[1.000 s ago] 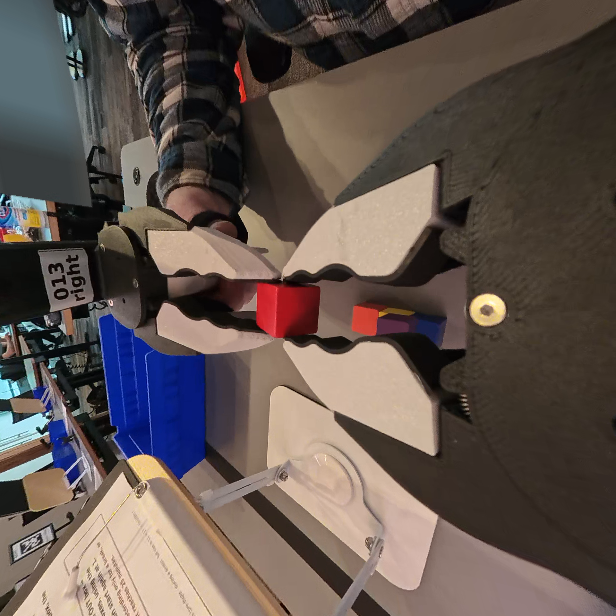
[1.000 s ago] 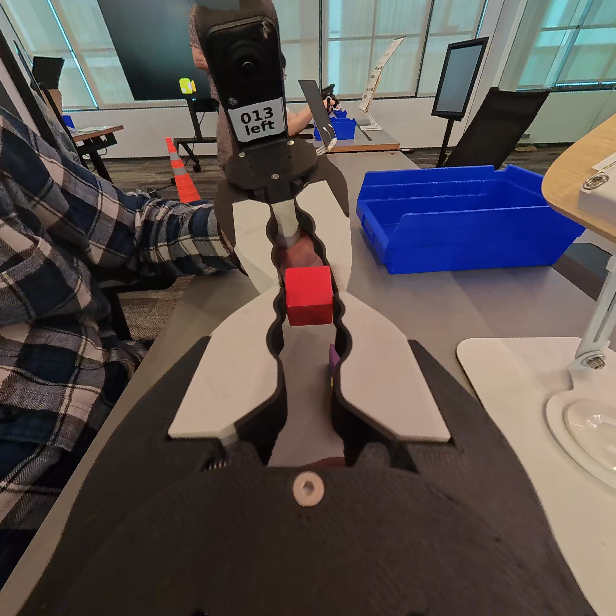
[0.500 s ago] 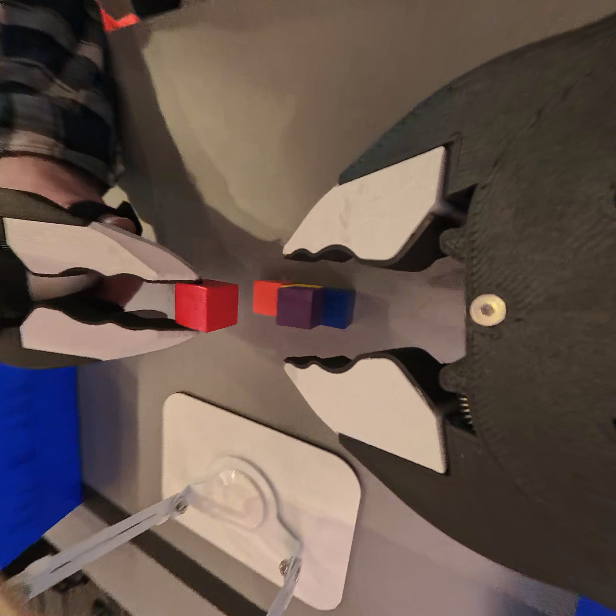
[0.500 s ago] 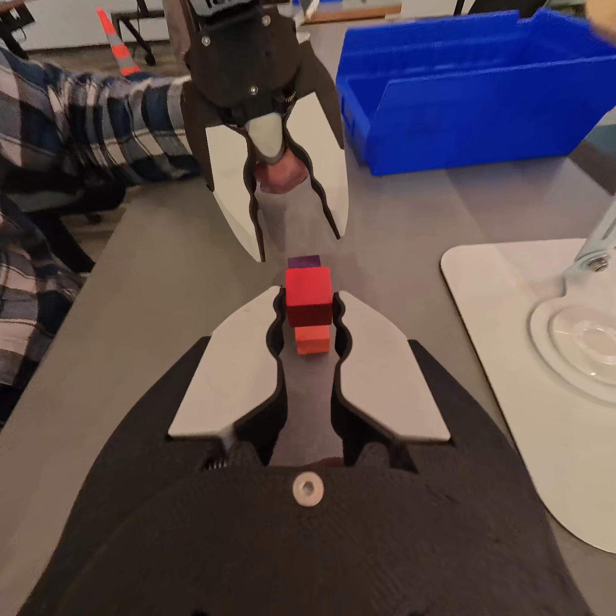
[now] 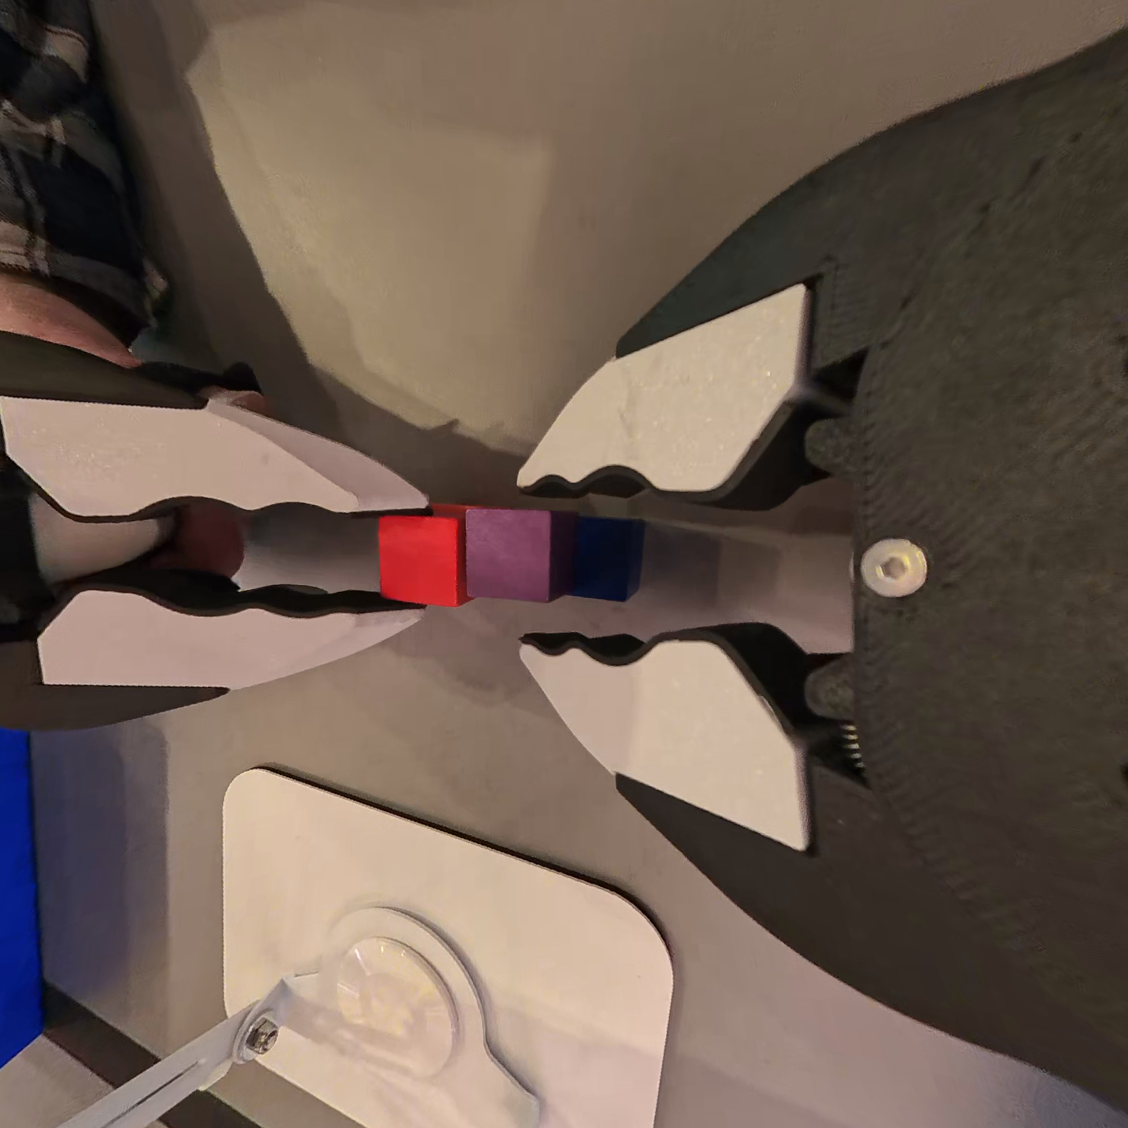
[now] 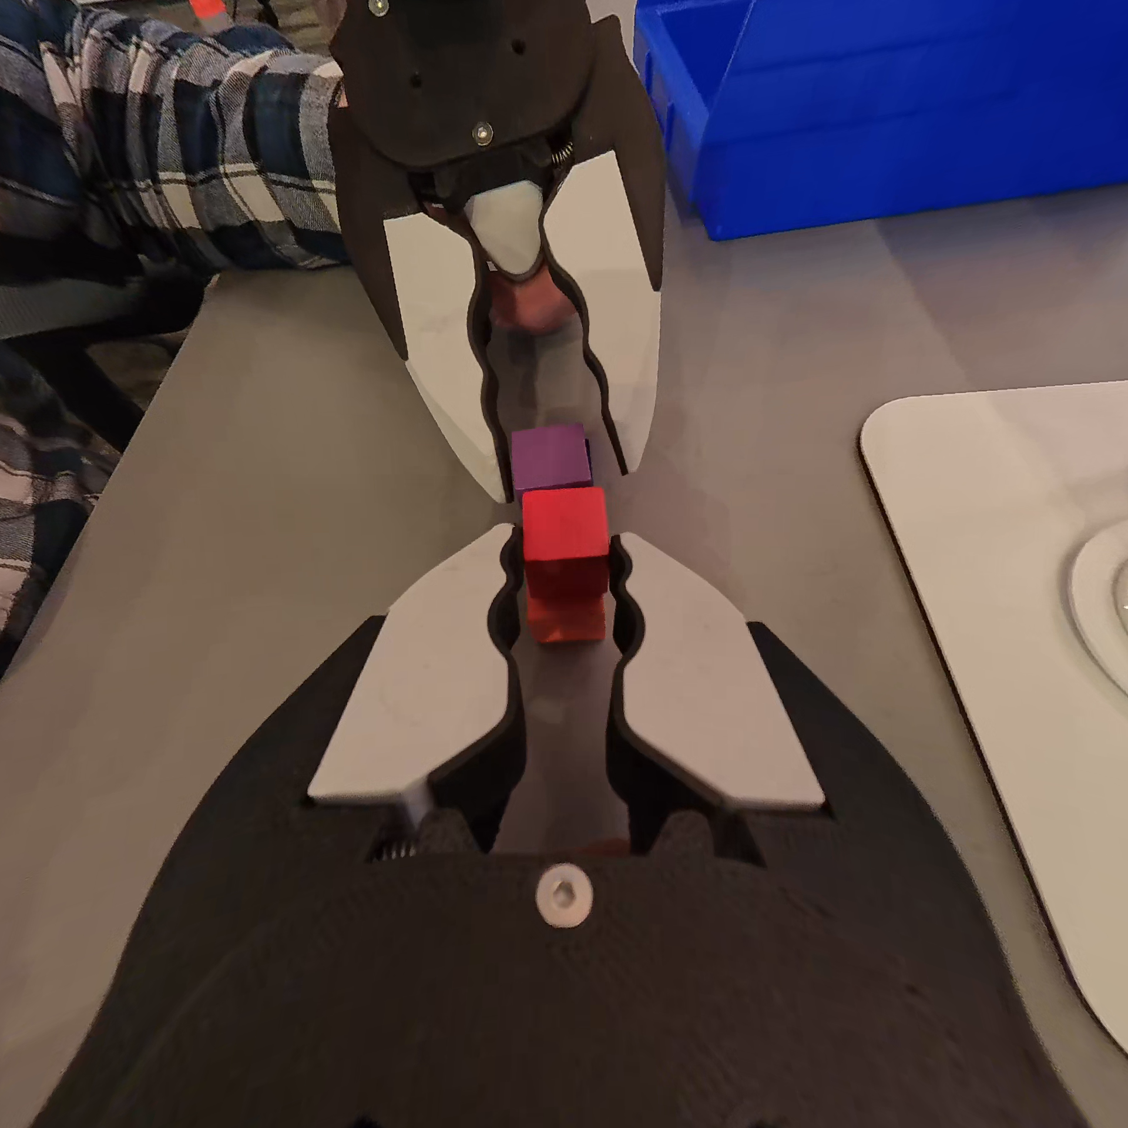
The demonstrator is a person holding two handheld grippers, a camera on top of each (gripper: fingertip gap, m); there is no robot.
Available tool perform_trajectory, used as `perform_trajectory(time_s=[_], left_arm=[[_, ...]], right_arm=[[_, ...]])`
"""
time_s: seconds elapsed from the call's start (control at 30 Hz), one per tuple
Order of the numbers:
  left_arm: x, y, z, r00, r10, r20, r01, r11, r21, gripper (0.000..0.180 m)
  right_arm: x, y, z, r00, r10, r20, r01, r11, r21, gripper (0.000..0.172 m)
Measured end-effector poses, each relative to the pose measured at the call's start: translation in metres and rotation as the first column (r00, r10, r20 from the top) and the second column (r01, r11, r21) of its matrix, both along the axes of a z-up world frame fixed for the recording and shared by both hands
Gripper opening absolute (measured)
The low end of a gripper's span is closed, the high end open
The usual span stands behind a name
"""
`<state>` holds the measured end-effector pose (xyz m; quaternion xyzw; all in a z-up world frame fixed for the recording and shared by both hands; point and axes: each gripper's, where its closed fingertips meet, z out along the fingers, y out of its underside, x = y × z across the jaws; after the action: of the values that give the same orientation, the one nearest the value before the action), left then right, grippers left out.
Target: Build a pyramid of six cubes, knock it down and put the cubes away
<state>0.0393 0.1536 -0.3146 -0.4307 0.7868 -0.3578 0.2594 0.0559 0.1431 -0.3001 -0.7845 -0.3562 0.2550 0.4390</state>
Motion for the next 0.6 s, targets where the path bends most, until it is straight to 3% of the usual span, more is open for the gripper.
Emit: perform_trajectory(time_s=[0.43,0.6], left_arm=[[0.0026,-0.0006,-0.0026,1.0,-0.007,-0.001,0.007,1.0,0.004,0.031],[0.0037,-0.0015,-0.0016,1.0,-0.007,0.007,0.007,1.0,0.002,0.035]], right_arm=[[-0.0005,-0.0006,-0.0004,1.0,0.006,-0.015,-0.006,1.0,-0.006,0.027],[-0.0026,-0.002,-0.0004,1.0,0.017,-0.018,-0.017,1.0,-0.013,0.028]])
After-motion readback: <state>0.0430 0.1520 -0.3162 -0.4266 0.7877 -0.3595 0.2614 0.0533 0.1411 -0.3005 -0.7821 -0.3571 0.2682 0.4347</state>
